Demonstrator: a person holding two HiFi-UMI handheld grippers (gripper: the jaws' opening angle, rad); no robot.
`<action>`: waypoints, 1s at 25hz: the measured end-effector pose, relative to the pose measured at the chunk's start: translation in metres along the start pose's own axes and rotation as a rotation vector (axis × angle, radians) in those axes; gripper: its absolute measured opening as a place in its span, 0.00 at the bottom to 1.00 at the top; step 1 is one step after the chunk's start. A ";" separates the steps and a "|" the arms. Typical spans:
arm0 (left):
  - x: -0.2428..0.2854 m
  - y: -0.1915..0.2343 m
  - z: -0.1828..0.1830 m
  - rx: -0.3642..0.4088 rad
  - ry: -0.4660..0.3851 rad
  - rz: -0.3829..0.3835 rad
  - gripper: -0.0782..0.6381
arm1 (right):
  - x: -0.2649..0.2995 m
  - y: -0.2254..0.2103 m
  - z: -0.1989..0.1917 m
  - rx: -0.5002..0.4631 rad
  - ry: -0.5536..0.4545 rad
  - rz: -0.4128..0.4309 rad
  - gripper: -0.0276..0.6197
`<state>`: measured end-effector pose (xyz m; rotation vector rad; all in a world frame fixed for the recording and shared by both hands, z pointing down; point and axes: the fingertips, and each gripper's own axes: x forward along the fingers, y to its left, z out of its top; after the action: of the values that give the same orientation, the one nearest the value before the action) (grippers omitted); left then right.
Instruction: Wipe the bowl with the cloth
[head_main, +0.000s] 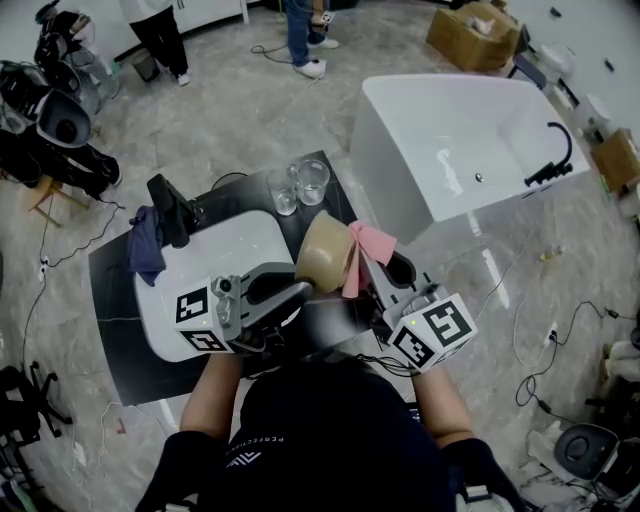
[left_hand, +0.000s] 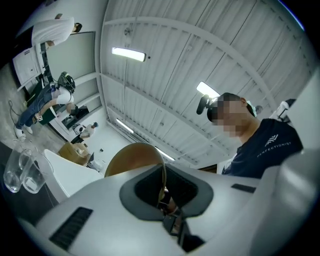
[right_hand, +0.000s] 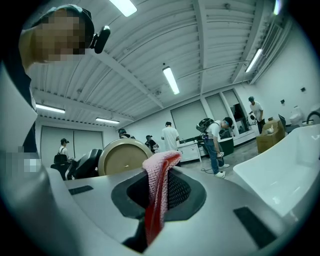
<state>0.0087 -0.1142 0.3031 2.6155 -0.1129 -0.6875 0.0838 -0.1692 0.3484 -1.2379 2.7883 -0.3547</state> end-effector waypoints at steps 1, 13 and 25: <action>0.000 0.002 0.001 -0.011 -0.016 0.005 0.14 | 0.000 0.001 0.000 0.002 -0.003 0.001 0.11; -0.003 0.018 -0.001 -0.063 -0.043 0.070 0.14 | 0.001 0.011 0.001 0.012 -0.025 0.038 0.11; -0.011 0.030 -0.004 -0.070 -0.039 0.135 0.14 | 0.005 0.042 -0.001 -0.004 -0.021 0.167 0.11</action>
<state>0.0020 -0.1379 0.3237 2.5019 -0.2701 -0.6825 0.0500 -0.1450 0.3391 -0.9932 2.8495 -0.3227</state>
